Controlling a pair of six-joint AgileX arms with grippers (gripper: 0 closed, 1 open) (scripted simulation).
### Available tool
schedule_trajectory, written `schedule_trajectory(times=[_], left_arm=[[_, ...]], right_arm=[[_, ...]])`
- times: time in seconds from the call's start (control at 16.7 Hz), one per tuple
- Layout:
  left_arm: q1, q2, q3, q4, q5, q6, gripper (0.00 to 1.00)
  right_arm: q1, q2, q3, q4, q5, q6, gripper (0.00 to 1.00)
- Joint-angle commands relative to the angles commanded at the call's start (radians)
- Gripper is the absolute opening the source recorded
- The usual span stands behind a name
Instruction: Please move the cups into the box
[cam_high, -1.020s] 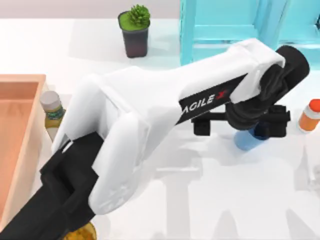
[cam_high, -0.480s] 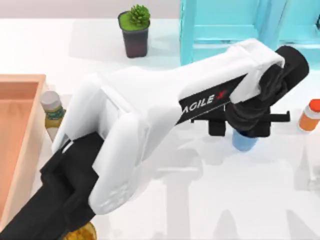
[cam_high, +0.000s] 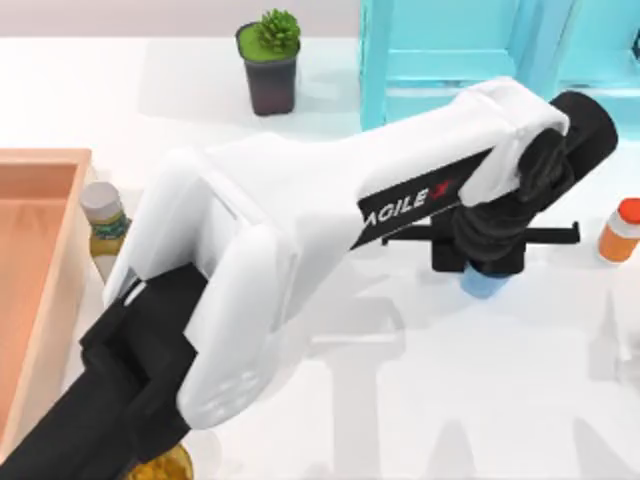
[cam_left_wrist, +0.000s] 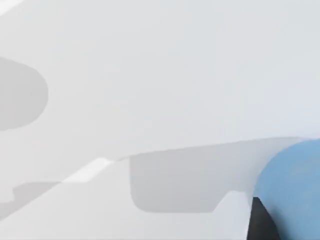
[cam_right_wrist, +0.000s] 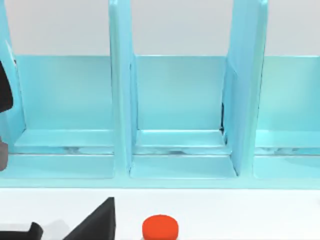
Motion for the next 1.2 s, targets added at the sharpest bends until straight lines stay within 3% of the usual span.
schedule_trajectory(times=[0.36, 0.9, 1.2], left_arm=[[0.003, -0.018, -0.014, -0.002, -0.002, 0.005, 0.00], [0.117, -0.368, -0.304, -0.037, 0.019, 0.120, 0.00], [0.137, -0.427, -0.355, -0.043, 0.024, 0.139, 0.00]], right_arm=[[0.000, 0.000, 0.000, 0.000, 0.000, 0.000, 1.00], [0.000, 0.000, 0.000, 0.000, 0.000, 0.000, 1.00], [0.000, 0.000, 0.000, 0.000, 0.000, 0.000, 1.00]])
